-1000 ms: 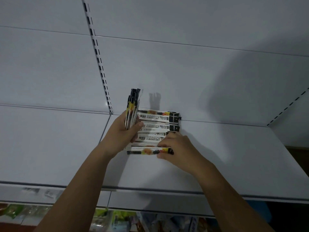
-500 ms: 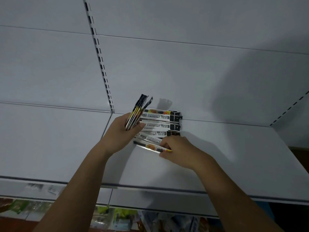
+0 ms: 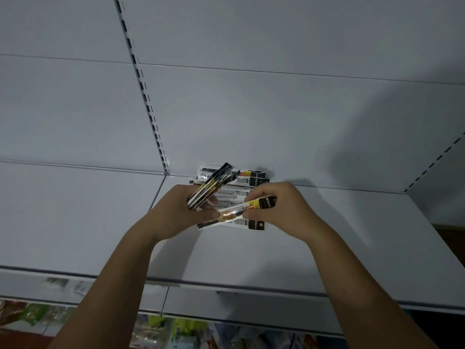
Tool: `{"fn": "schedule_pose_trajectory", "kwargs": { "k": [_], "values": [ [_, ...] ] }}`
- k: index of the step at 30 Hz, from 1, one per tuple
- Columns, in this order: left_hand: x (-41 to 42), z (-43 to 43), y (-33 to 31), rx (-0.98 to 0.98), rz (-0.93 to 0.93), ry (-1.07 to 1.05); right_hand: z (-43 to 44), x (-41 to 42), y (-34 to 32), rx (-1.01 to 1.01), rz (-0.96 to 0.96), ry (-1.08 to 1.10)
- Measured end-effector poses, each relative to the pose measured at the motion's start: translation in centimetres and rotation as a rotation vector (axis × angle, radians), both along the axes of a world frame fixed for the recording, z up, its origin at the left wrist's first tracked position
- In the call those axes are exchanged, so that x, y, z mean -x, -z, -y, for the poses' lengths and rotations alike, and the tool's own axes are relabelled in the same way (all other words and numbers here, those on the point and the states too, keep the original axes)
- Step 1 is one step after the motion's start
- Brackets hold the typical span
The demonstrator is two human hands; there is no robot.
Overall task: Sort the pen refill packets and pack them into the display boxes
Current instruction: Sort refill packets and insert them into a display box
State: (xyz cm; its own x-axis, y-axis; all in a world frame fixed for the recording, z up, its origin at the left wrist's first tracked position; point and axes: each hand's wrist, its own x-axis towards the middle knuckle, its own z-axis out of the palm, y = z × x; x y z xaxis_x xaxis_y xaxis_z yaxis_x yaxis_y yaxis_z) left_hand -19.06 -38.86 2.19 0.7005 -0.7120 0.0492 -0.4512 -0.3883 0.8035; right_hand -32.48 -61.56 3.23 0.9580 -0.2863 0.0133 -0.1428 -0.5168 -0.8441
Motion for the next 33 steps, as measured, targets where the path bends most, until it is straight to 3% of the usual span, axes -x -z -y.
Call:
{"fn": "schedule_pose_trajectory", "kwargs": {
  "k": [2,6,9,15,19,23,33],
  "values": [
    [0.5,0.4,-0.3,0.021,-0.006,-0.026,0.3,0.3,0.1,-0.139,0.086,0.109],
    [2.4,1.4,-0.8,0.107,-0.011,-0.080,-0.8,0.6,1.3,-0.683,0.301,0.273],
    [4.2,2.3,-1.0,0.154,-0.048,-0.162,-2.8,0.4,2.3,-0.987,0.336,0.357],
    [7.1,2.0,-0.4,0.159,-0.092,-0.278,-6.1,-0.3,3.0,-1.059,0.257,0.249],
    [8.0,-0.9,0.3,0.282,-0.290,-0.434,-7.3,-0.4,2.9,-1.218,0.183,0.157],
    [8.2,-4.7,0.4,0.408,-0.460,-0.544,-9.2,-0.9,3.6,-1.086,0.100,0.015],
    [7.2,-19.3,0.2,0.513,-0.357,-0.641,-22.8,-4.9,2.5,-0.708,-0.022,-0.225]
  ]
}}
